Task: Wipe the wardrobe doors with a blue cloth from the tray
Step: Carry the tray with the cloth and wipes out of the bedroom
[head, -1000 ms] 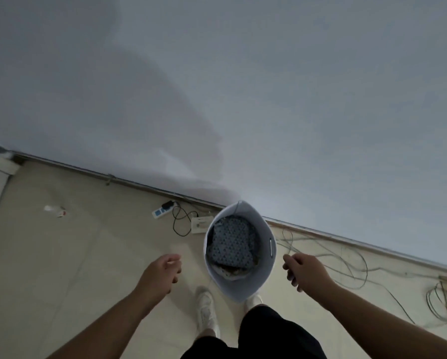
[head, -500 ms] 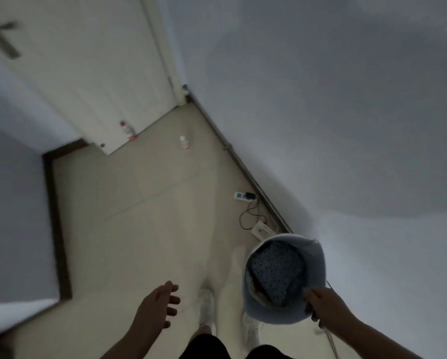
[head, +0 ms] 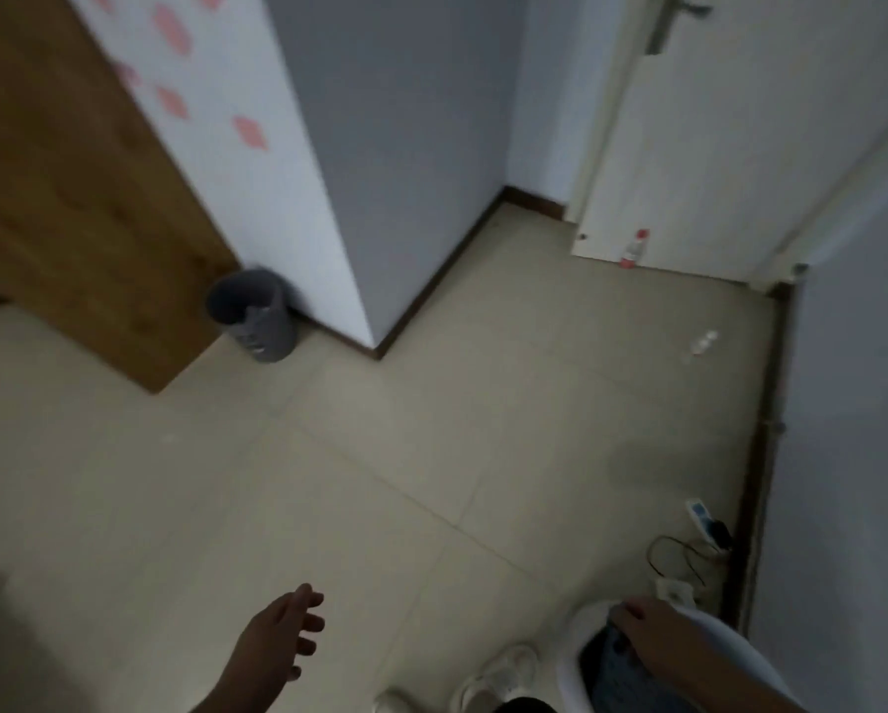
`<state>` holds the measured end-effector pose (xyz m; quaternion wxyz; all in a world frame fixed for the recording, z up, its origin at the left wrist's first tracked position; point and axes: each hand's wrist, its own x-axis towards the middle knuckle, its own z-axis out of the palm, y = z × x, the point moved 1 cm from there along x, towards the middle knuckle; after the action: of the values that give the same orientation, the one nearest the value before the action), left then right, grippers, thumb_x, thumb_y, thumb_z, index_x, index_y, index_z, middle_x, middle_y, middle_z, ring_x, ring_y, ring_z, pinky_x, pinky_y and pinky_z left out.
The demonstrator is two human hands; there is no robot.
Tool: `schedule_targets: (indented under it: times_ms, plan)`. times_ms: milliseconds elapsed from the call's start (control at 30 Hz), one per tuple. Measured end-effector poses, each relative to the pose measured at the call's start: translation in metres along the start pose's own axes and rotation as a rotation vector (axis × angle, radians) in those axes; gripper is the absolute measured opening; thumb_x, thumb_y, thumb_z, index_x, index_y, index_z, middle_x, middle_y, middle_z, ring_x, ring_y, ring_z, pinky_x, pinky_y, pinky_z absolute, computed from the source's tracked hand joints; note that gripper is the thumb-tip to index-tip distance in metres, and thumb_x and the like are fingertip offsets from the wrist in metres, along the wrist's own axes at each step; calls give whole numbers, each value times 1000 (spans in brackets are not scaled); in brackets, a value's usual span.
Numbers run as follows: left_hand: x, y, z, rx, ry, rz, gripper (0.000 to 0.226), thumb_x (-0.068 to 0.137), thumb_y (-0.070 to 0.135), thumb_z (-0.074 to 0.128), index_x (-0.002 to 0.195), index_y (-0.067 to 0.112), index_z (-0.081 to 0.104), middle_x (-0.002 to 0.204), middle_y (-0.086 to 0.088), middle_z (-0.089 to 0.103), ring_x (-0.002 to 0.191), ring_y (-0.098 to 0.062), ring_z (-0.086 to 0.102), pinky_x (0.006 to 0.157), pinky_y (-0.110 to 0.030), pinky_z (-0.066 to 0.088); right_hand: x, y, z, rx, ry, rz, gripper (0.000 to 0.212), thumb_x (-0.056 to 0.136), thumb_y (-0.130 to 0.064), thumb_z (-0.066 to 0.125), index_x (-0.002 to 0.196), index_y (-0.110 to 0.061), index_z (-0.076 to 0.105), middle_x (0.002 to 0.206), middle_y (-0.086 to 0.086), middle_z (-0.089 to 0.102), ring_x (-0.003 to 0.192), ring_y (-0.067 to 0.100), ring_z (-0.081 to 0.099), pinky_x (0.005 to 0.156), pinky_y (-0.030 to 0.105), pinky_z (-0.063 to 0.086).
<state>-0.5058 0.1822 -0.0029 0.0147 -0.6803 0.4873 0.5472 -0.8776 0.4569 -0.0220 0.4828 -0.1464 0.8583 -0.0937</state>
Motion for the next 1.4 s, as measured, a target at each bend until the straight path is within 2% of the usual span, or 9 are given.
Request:
schedule_targets:
  times_ms: [100,167,267,433,667,800,900,1200,1400]
  plan:
    - [-10,-65,-54,-102,83,-74,33,107,41,50,101,20,76,93,-9,78,72,-26,66,64,-33,48,3,-58,31,-61,-43,-67,23,96,-16,62,74,-10,68,61,0,70,52,13,60,46,18,42]
    - [-20,-107,-81,-189,128,-138,34,107,42,50,102,20,76,94,-9,77,72,-26,65,64,-32,48,0,-96,54,-33,-89,-82,19,95,-13,60,82,-2,68,58,8,69,43,20,54,42,22,36]
    - [-35,-148,-107,-305,171,-153,35,107,45,48,102,22,75,96,-8,77,76,-26,68,66,-33,49,0,-156,90,-58,-127,-127,18,95,-10,58,90,5,66,59,11,65,43,19,47,44,22,32]
    - [-53,-189,-133,-435,291,-226,35,107,46,48,101,25,75,97,-5,78,81,-27,71,67,-34,52,-2,-230,135,-194,-218,-216,18,95,-11,57,90,3,67,65,13,67,46,21,49,44,23,35]
    - [-40,-176,-157,-439,315,-296,31,106,44,51,99,28,76,93,-1,78,76,-20,70,62,-30,50,36,-317,163,-406,-308,-258,18,93,-14,60,86,0,69,63,11,70,47,22,54,46,24,38]
    - [-30,-157,-181,-467,437,-312,29,106,42,50,99,29,75,91,2,78,80,-20,73,65,-32,53,54,-397,177,-574,-367,-346,18,93,-14,57,89,0,67,69,12,70,48,22,53,47,25,37]
    - [-19,-148,-197,-540,450,-343,30,107,41,49,101,26,74,94,0,77,81,-22,72,64,-31,51,53,-477,199,-656,-372,-452,21,94,-16,54,92,1,66,72,11,68,50,22,50,47,25,34]
    - [47,-160,-259,-715,440,-448,32,107,39,50,102,20,75,96,-7,77,77,-25,68,62,-31,48,15,-694,310,-596,-414,-671,19,96,-18,54,93,-4,67,80,10,70,59,20,56,49,28,42]
    - [124,-154,-382,-703,418,-364,31,106,43,50,102,25,74,96,-3,77,80,-23,69,63,-32,50,32,-751,354,-551,-355,-558,19,95,-17,57,91,-3,69,75,13,70,52,19,54,43,26,40]
